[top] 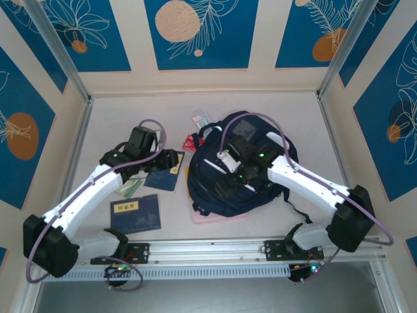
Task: Pack the student bag
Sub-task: Unzip the student bag at the center of the table, then open the student bag at the center of the table.
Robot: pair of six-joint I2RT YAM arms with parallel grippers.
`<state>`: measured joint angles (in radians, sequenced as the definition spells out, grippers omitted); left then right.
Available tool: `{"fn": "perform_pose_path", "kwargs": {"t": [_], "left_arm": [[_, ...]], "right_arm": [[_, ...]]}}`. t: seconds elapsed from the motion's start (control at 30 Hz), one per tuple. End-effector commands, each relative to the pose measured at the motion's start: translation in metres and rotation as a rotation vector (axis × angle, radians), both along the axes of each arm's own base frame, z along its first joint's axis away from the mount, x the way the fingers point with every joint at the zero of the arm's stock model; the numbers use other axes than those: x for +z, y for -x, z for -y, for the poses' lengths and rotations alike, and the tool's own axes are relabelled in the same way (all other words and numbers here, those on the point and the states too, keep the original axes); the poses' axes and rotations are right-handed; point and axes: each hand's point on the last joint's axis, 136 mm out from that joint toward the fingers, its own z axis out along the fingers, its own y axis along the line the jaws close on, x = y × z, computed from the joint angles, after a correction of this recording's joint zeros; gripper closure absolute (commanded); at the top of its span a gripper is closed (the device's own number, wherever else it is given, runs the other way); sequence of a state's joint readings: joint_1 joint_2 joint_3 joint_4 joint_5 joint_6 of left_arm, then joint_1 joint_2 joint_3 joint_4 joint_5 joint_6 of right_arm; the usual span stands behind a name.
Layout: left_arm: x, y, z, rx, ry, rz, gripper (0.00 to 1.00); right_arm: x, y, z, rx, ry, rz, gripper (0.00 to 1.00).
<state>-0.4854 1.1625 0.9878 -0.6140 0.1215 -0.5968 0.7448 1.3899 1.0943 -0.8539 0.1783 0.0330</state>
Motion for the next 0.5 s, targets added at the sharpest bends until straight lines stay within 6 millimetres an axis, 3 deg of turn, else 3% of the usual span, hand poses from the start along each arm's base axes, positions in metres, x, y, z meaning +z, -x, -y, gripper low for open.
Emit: {"fn": "perform_pose_path", "kwargs": {"t": [0.0, 0.27, 0.37, 0.47], "left_arm": [[-0.011, 0.03, -0.014, 0.014, -0.021, -0.089, 0.47], [-0.019, 0.058, -0.026, 0.035, -0.009, -0.134, 0.47], [-0.019, 0.06, -0.028, 0.033, -0.019, -0.141, 0.47], [-0.015, 0.06, -0.032, 0.031, -0.047, -0.128, 0.47]], "right_arm": [[-0.011, -0.029, -0.01, 0.173, 0.047, 0.137, 0.0], [-0.051, -0.06, -0.01, 0.204, 0.16, 0.183, 0.04], [-0.065, -0.067, -0.006, 0.165, 0.196, 0.168, 0.17], [-0.072, -0.075, -0.002, 0.096, 0.208, 0.142, 0.47]]}}
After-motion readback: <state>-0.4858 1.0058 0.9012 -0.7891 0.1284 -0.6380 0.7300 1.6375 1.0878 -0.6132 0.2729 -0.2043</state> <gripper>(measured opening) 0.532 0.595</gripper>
